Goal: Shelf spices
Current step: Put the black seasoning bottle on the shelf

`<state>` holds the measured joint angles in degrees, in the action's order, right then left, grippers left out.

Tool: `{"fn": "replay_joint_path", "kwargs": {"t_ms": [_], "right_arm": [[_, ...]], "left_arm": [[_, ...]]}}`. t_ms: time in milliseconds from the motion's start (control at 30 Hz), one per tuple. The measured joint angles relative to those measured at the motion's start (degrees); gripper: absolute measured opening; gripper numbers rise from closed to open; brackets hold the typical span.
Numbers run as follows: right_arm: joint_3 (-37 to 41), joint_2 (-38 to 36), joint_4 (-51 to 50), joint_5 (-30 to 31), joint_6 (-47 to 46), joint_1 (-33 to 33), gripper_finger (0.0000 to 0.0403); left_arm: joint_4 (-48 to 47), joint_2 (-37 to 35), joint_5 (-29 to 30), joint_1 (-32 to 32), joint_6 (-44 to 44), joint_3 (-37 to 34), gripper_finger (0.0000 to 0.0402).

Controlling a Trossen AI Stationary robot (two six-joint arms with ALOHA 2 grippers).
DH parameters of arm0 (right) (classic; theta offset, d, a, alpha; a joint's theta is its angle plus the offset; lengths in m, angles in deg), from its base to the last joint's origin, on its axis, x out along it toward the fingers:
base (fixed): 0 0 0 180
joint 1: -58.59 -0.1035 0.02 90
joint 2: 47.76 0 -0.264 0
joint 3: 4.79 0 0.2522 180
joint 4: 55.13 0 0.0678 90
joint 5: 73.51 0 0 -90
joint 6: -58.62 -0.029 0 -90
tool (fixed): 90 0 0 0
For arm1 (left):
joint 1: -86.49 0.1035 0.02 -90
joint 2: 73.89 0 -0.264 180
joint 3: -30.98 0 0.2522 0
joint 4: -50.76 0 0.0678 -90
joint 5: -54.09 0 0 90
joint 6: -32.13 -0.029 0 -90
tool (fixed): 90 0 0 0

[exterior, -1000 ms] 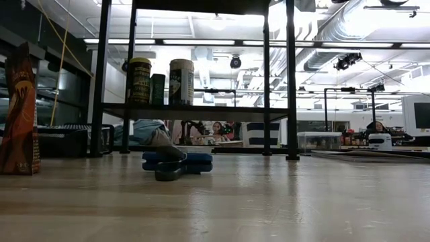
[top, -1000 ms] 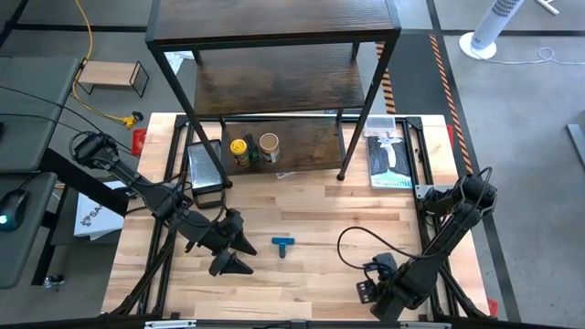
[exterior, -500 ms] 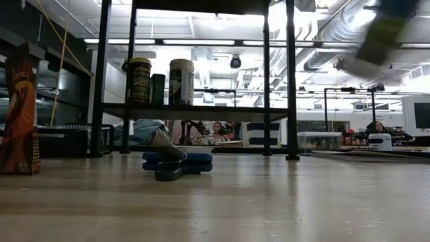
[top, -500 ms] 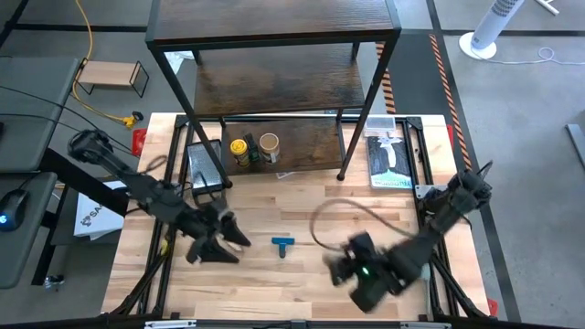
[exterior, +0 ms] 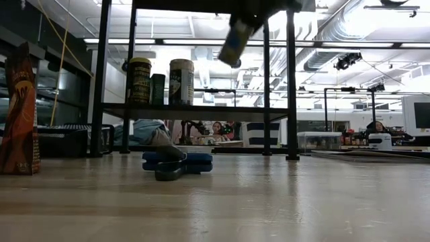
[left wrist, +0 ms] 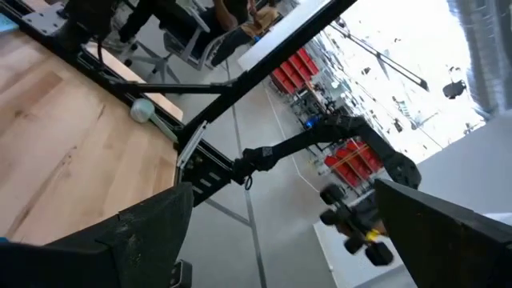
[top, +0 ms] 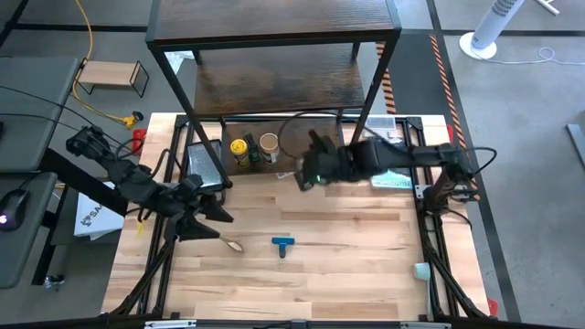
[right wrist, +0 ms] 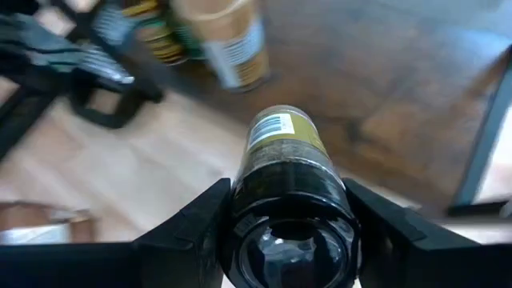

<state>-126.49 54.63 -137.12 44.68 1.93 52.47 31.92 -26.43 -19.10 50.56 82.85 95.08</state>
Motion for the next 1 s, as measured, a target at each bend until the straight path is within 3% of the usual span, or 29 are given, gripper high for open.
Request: {"fn": "replay_joint_path", "kwargs": {"t_ms": [300, 800, 1000], "right_arm": [[0.0, 1.2, -1.4, -9.1, 8.3, 11.4, 0.0188], [0.1, 7.8, 1.9, -9.9, 10.6, 14.2, 0.0189], [0.1, 7.8, 5.9, -8.6, 12.2, 14.7, 0.0269]], "left_arm": [[-0.4, 0.1, 2.0, -2.1, 0.1, 0.0, 0.0385], [-0.7, 0.6, 4.1, -2.2, 1.2, 0.0, 0.0385], [-0.8, 0.6, 4.0, -2.2, 1.6, 0.0, 0.0385]]}}
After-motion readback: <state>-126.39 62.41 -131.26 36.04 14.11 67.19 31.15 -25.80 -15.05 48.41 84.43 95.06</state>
